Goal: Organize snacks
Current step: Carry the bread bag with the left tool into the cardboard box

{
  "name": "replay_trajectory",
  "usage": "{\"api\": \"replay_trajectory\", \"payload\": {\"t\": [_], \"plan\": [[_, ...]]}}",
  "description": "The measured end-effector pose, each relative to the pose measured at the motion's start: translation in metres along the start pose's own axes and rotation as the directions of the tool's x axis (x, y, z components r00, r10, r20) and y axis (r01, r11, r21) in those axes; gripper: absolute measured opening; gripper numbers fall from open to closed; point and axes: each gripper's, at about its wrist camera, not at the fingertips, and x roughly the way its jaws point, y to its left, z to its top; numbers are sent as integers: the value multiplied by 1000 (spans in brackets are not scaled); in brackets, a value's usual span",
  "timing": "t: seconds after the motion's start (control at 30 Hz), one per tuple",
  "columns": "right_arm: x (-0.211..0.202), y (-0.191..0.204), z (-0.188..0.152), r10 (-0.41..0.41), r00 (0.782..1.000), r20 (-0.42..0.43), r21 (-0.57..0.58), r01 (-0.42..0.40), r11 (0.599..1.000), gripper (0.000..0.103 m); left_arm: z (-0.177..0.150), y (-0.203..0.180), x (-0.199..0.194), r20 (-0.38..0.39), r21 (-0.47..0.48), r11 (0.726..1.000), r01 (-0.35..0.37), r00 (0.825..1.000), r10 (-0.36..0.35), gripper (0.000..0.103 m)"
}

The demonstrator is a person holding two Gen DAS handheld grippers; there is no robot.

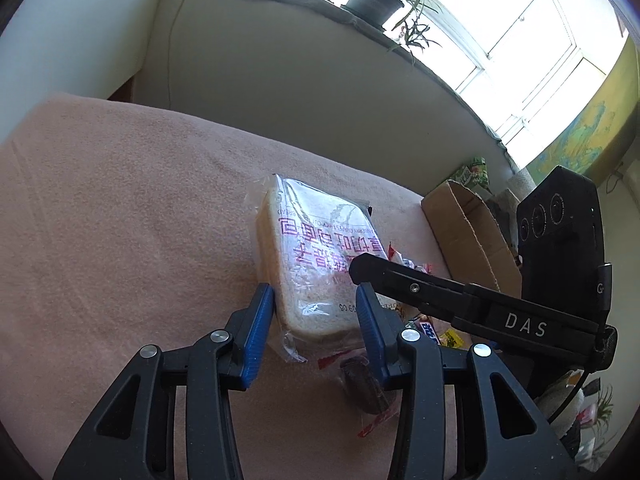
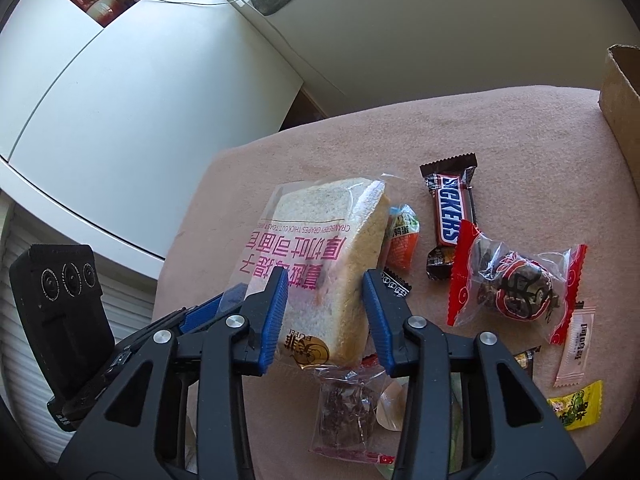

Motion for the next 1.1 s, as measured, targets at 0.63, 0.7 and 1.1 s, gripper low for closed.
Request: {"api": "replay_trajectory", "payload": {"t": [0.63,0.7,1.1], "plan": [[-121,-28,-16,-24,986,163,3,23,1000,42,0,-87,-10,53,147,985,93,993,-102,41],[-136,-36,-18,-37,982,184,13,35,999,42,0,-98,-5,47,165,980,110,992,-120,41],[-205,-97,-29,-160,955,248,84,143,986,42,-7,-163,44,-39,240,950,202,979,-198,41]]}}
